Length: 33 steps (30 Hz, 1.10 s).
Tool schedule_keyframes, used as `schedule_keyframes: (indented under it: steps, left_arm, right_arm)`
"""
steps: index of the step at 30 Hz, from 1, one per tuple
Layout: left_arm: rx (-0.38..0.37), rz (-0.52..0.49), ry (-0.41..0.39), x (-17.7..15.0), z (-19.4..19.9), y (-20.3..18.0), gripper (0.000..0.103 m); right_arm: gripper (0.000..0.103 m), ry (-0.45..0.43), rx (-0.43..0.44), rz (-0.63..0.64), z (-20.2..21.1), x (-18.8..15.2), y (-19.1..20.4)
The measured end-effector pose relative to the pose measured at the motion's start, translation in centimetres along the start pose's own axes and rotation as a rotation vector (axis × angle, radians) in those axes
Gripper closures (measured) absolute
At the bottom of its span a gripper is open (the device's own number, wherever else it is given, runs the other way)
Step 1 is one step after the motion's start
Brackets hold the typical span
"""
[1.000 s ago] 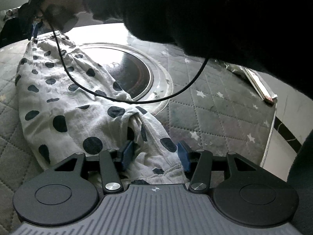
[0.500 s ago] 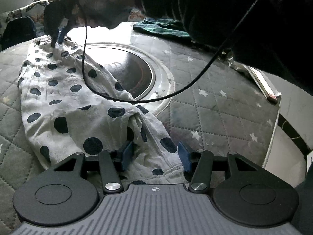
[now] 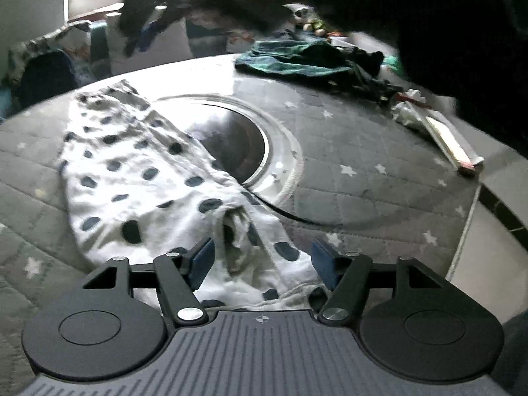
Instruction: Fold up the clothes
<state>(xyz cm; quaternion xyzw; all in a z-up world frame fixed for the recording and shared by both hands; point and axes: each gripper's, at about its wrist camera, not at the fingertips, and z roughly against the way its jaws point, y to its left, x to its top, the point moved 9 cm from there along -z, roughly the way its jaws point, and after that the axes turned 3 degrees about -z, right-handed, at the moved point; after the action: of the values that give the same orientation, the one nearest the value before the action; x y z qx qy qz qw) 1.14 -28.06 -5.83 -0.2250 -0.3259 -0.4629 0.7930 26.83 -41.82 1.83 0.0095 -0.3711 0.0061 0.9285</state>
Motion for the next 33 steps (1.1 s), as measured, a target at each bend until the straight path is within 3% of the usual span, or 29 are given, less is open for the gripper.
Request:
schedule_keyframes:
  steps: [4, 10, 17, 22, 24, 33]
  left_arm:
    - [0.060, -0.004, -0.020, -0.1, 1.7, 0.2, 0.035]
    - [0.146, 0.005, -0.042, -0.8, 4.7, 0.7, 0.033]
    - [0.194, 0.048, -0.021, -3.3, 6.8, 1.2, 0.029]
    - [0.180, 0.044, 0.019, -5.4, 7.1, 0.9, 0.029]
    - [0.178, 0.022, 0.025, -6.0, 7.0, 0.4, 0.029]
    - [0.215, -0.047, 0.083, -8.2, 5.4, -0.2, 0.029]
  right_arm:
    - [0.084, -0.046, 0.013, 0.034, 5.5, -2.5, 0.1]
    - [0.080, -0.063, 0.035, 0.110, 11.4, -9.3, 1.4]
    - [0.069, 0.009, 0.096, 0.203, 13.4, -17.8, 5.0]
    - [0.065, 0.068, 0.137, 0.232, 14.4, -22.8, 7.2]
    - [0.058, 0.086, 0.149, 0.227, 14.5, -24.3, 7.8]
    - [0.048, 0.140, 0.189, 0.245, 13.4, -28.8, 10.9]
